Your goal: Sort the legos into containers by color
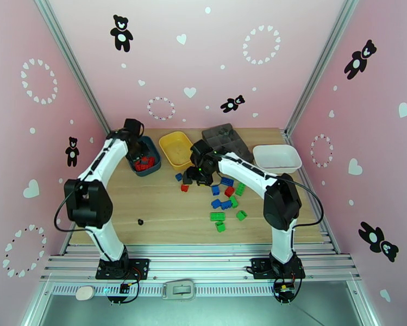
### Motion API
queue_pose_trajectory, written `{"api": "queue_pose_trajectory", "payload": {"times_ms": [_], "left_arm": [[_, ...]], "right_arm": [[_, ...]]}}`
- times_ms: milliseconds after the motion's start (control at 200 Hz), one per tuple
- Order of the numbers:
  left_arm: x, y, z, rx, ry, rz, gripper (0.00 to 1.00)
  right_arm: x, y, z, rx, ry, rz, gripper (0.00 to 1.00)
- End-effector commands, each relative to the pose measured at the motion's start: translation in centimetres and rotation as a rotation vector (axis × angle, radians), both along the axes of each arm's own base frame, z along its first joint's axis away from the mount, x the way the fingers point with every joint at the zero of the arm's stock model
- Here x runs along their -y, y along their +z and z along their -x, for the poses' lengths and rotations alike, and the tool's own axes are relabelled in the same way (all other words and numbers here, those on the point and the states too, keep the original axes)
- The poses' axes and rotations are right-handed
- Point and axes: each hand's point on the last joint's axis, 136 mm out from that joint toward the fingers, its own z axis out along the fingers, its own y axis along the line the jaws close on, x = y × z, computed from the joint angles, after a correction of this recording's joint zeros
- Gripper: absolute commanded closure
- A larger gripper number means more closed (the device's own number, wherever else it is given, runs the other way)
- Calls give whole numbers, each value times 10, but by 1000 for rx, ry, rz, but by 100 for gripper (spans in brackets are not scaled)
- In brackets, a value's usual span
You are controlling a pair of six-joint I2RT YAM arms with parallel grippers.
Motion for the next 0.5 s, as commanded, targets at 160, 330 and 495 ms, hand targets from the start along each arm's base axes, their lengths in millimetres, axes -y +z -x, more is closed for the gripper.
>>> {"api": "queue_pose_trajectory", "payload": {"times_ms": [160,330,495], "left_arm": [[3,-5,-12,-36,-80,9,32],[27,3,4,-3,-142,21,30],[75,3,36,15,-277,29,29]], "right_arm": [[17,2,7,-5,2,54,33],[35,-5,14,-8,-25,67,32],[52,-11,19,-4,-41,81,30]]}}
